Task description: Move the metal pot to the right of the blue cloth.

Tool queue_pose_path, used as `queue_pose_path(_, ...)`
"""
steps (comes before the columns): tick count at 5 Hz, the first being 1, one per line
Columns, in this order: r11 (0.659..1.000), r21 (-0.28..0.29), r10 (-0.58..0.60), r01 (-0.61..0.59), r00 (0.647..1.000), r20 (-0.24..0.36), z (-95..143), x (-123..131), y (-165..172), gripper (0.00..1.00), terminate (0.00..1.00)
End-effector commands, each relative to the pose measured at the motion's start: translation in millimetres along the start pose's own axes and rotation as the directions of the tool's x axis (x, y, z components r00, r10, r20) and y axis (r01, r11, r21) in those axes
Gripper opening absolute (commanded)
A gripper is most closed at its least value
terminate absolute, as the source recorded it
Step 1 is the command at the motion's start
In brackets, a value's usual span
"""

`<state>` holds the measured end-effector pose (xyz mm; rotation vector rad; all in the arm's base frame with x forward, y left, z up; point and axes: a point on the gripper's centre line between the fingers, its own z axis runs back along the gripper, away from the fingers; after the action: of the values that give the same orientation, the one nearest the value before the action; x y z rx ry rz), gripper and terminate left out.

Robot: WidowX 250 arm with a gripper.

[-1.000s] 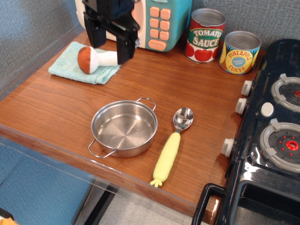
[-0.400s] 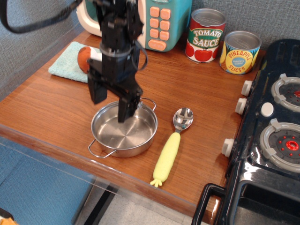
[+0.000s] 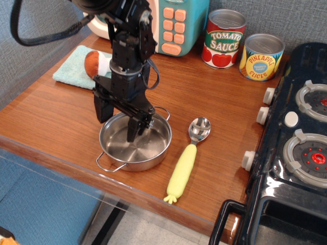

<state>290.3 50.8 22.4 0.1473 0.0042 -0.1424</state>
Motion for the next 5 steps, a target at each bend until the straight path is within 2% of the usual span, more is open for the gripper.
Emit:
queue_pose_path(1,1.000,0.006,0.020,-0.021,0.999,0.028,-4,4,5,0.00,0.00)
queue_pose_path(2,1.000,0.003,0.016,-0.016,0.999,0.030,-3,5,5,0.00,0.00)
queue_pose_path(3,1.000,-0.030,-0.001,0.003,0.999,0.047,16,6,4,0.00,0.00)
queue_pose_path(4,1.000,-0.014,-0.010,0.012,0.995,0.103,53,19,6,0.00,0.00)
queue_pose_path(5,0.999,-0.020,-0.031,0.035,0.986,0.165,87,55,13,0.00,0.00)
